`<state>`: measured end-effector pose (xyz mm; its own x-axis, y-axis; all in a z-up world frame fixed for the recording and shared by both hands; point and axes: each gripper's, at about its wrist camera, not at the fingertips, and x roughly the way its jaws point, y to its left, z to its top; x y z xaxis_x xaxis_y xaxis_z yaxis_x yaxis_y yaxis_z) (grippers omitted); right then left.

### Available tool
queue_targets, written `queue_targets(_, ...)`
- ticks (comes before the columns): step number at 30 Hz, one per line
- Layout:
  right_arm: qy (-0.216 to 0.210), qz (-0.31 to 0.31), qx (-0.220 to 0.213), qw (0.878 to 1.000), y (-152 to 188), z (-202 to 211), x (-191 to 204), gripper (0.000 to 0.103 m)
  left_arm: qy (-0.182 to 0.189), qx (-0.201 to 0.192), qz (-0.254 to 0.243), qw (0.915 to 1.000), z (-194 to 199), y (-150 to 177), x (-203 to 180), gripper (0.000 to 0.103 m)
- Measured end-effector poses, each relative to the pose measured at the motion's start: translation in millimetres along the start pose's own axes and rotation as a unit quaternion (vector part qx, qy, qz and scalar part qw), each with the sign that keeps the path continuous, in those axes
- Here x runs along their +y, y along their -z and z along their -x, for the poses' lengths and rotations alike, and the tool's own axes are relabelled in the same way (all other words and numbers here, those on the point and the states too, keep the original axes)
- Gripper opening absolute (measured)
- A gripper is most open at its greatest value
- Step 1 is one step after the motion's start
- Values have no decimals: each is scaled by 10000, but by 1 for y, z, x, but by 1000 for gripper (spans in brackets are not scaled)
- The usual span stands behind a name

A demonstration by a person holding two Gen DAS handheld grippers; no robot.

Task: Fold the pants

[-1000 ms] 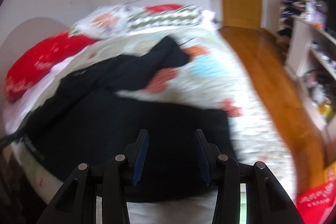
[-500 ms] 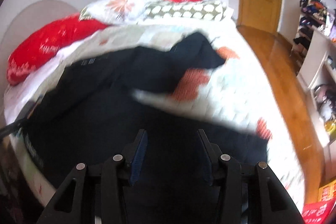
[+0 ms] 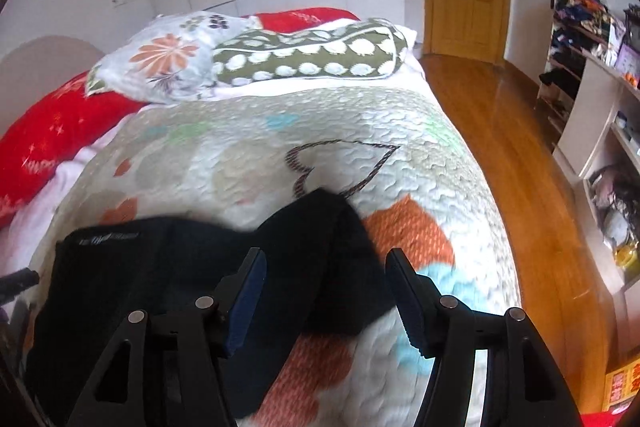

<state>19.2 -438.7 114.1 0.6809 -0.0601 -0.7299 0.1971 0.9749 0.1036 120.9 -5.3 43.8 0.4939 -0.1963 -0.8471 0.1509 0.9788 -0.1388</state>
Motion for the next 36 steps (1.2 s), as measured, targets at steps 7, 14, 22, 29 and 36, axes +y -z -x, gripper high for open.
queue_targets(7,-273,122,402,9987,-8,-50,-10,59,-275,389,-546,9974,-51,-22,-20,83)
queue_targets(14,-519,126,-133,9985,-14,-18,0,9,235,-196,-577,9979,-10,-24,-31,16)
queue_targets(22,-666,787,-1223,9871,46,138,-9,9,1106,-1484,-1047,9771,138,75,-28,8)
queue_targets(29,-893,1364,-160,9865,180,161,-22,9,1008,-965,-923,9859,139,181,4,8)
queue_targets(36,-998,1306,-4,9864,214,186,-25,26,914,-685,-433,9925,143,207,27,12)
